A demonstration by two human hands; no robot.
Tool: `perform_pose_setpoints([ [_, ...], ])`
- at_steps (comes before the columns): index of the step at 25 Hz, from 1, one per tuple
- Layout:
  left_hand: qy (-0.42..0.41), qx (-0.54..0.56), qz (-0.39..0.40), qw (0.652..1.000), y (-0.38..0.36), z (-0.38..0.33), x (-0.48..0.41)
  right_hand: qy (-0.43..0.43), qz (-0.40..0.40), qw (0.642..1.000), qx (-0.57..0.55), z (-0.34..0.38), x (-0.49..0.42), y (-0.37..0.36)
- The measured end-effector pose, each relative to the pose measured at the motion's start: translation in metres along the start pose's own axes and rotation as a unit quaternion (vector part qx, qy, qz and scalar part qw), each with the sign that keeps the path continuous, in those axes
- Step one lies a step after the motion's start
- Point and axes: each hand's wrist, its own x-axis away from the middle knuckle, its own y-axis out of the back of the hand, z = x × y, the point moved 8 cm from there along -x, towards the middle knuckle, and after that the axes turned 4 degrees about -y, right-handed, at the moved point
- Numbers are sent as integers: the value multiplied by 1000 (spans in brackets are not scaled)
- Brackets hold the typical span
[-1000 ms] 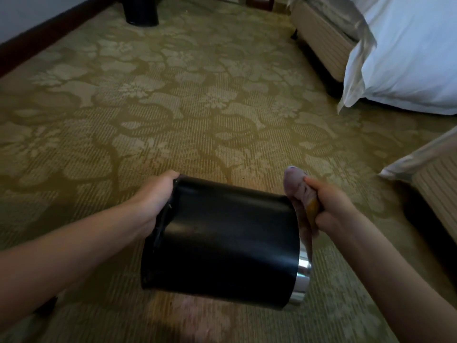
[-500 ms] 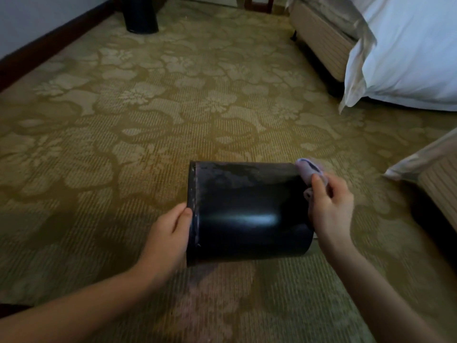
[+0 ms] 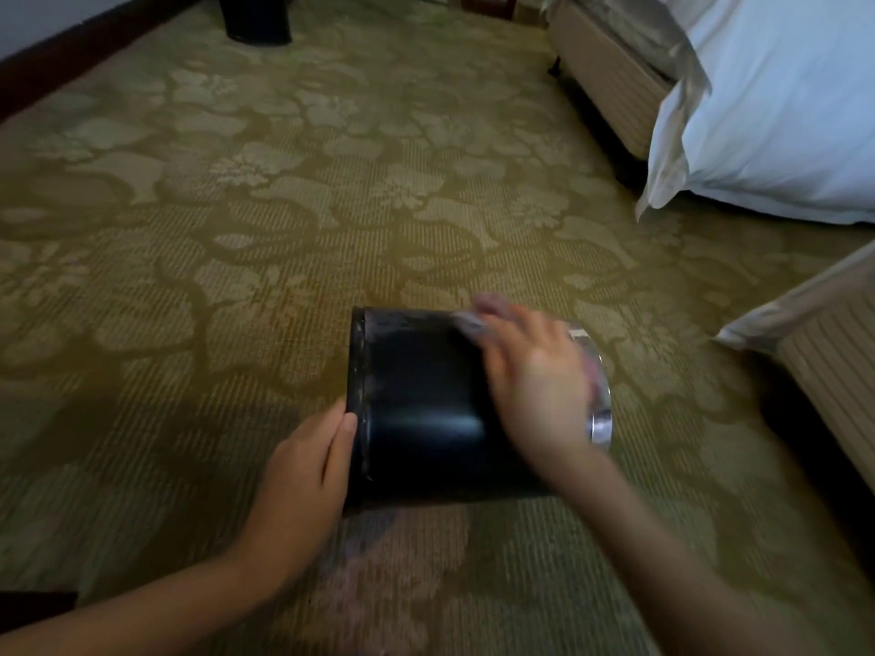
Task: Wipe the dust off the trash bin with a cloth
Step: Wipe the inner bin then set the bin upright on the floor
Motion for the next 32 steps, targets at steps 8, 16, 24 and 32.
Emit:
perform_pose_setpoints([
  [8,86,31,-13,996,19,8,-40,-158,-34,987,19,-71,2,9],
  [16,7,-6,39,999,6,12,-47,60,24,998,-27,93,-7,-28],
  [24,-4,73,38,997,-4,7,-34,-30,43,998,28,-50,-11,2],
  [32,0,87,51,995,-6,10,-19,6,52,999,-1,66,-11,-28],
])
